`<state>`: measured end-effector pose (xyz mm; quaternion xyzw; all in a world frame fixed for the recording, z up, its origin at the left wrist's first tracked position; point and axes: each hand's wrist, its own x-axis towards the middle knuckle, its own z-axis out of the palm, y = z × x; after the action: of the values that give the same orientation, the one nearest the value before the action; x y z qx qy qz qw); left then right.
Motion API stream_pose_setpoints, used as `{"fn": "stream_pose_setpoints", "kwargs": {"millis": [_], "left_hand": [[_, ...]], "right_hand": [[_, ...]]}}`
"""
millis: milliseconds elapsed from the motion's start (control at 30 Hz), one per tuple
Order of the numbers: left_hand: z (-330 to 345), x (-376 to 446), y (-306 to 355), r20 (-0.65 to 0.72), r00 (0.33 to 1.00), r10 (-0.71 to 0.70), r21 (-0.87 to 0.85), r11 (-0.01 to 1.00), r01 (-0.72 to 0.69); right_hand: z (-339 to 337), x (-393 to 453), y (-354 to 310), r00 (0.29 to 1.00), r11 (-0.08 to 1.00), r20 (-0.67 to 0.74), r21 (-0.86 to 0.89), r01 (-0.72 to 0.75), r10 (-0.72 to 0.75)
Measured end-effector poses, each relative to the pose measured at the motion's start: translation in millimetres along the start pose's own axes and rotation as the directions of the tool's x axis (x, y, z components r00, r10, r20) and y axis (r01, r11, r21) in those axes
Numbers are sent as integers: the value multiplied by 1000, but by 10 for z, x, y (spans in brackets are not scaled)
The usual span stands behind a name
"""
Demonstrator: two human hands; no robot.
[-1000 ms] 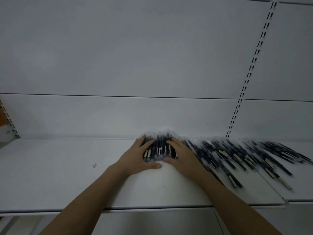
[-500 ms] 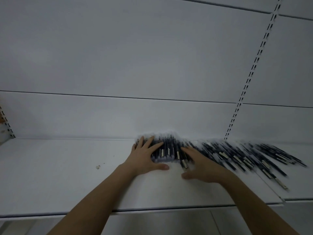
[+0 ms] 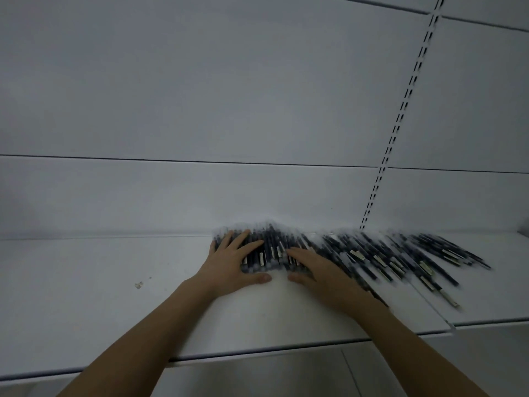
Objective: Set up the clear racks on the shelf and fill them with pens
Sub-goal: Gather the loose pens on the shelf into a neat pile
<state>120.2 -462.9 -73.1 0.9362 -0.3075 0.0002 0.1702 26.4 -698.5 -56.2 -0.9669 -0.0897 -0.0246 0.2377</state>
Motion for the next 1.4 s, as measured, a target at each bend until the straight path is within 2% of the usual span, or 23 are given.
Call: {"fn": "stream_pose_setpoints", "kwargs": {"millis": [100,200,267,333,500,633,767,833,1000,1133,1267,1400], "left_hand": [[31,35,156,-18,1000,-19,-24,1000,18],[100,98,333,-51,998,-41,-44,998,39],[138,140,386,-81,995,-52,-26,998,50],[146,177,414,-92,994,-65,-24,998,63],[122,214,522,-86,989,-123,-34,992,120],[160,201,543,-136,980,-146,31,988,151],[174,214,502,-144,981,-127,46,990,135],[191,216,482,-149,981,-127,49,990,136],[244,250,454,-172,981,-88,43,994,97],[233,230,450,-165,982,-89,24,995,94],[236,234,444,-152,984,-88,14,996,91],[240,237,437,-177,980,-92,13,995,96]], "right_hand": [[-4,-26,64,983,975,-80,-163,152,-166],[12,82,204,949,952,-175,-210,222,-260],[-37,151,235,937,958,-229,-182,224,-262],[-80,222,250,952,978,-225,-69,198,-209],[-298,186,264,973,969,-64,95,228,-222],[-591,-131,498,971,970,-17,34,240,-239],[-533,-568,606,955,971,197,-43,236,-223],[-403,-648,588,944,964,237,-84,254,-228],[-256,-360,560,977,969,119,-153,194,-176],[-217,-22,594,992,991,-53,-69,111,-115],[-179,290,773,968,997,-251,-83,-2,-19],[-84,523,678,949,997,-314,-66,-31,9]]}}
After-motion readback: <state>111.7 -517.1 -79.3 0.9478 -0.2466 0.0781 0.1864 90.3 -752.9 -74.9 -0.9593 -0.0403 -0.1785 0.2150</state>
